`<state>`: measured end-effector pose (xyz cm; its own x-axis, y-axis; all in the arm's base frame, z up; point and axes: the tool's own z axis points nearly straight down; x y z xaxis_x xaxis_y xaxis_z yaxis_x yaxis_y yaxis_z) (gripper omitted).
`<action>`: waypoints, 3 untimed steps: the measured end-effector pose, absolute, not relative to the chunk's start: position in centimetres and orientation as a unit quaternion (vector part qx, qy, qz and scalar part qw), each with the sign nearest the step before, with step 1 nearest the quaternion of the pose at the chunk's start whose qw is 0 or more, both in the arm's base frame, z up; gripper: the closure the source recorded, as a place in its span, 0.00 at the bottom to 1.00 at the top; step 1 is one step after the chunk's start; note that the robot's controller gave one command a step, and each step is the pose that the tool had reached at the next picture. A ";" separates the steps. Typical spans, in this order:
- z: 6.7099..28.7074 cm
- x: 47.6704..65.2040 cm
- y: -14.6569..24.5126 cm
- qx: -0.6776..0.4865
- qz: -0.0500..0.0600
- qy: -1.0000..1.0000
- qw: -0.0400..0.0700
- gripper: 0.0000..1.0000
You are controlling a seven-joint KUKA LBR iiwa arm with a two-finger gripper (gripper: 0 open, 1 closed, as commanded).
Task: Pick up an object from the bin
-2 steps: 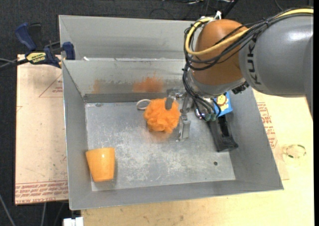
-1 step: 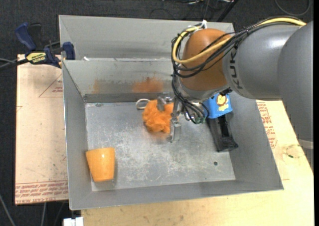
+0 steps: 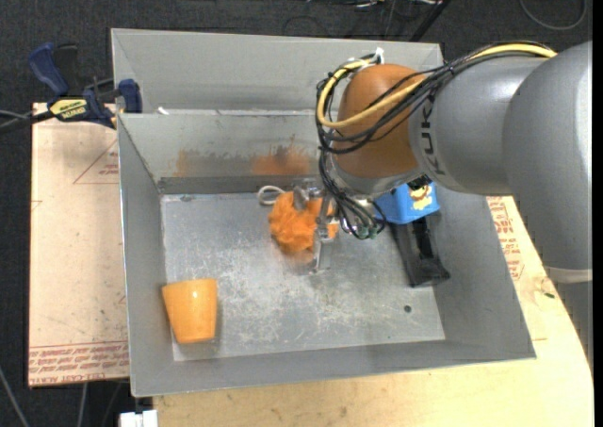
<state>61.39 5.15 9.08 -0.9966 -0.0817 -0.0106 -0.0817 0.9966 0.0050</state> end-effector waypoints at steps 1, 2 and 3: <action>8.2 62.7 6.9 -0.191 0.001 0.982 0.010 1.00; 7.9 62.9 7.3 -0.328 -0.001 0.945 0.010 1.00; 9.5 62.8 6.9 -0.415 -0.001 0.910 0.009 1.00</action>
Offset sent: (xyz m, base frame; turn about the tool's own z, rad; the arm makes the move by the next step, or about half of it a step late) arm 0.0000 0.0000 0.0000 0.0000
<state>62.82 6.92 9.47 -0.6558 -0.7548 -0.0154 -0.7547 0.6560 -0.0089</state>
